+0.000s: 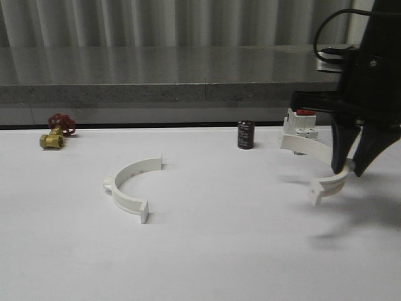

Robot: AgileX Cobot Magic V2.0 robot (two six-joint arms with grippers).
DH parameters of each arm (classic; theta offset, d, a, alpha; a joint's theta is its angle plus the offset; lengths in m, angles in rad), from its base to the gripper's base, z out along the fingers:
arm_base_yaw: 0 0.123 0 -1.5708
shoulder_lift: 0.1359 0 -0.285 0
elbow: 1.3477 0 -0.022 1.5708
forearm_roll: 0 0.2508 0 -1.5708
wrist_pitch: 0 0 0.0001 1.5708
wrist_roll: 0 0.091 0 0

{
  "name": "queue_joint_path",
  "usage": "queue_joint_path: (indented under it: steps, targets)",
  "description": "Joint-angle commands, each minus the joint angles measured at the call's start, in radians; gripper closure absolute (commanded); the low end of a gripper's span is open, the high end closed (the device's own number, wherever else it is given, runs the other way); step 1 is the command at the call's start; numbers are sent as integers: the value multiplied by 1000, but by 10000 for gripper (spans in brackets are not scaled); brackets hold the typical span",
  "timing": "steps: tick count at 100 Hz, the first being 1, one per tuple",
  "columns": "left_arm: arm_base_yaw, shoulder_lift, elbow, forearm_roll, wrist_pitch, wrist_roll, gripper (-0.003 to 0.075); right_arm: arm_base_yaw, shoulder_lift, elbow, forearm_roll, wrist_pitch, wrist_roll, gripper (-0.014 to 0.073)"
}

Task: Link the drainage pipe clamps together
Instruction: 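Carry the clamp half to the placed half and press ends together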

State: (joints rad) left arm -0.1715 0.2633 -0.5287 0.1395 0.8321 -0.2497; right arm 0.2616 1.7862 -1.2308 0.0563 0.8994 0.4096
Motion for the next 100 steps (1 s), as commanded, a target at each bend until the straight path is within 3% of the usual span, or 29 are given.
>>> queue_joint_path:
  steps: [1, 31, 69, 100]
  targets:
    - [1, 12, -26, 6, -65, -6, 741, 39, -49, -40, -2, -26, 68, 659]
    - [1, 12, -26, 6, -65, -6, 741, 204, 34, -190, -159, -6, 347, 659]
    - [1, 12, -26, 6, -65, -6, 741, 346, 246, -427, -122, 47, 428, 659]
    - [1, 12, -26, 6, -65, -6, 741, 369, 365, -576, -100, 102, 436, 659]
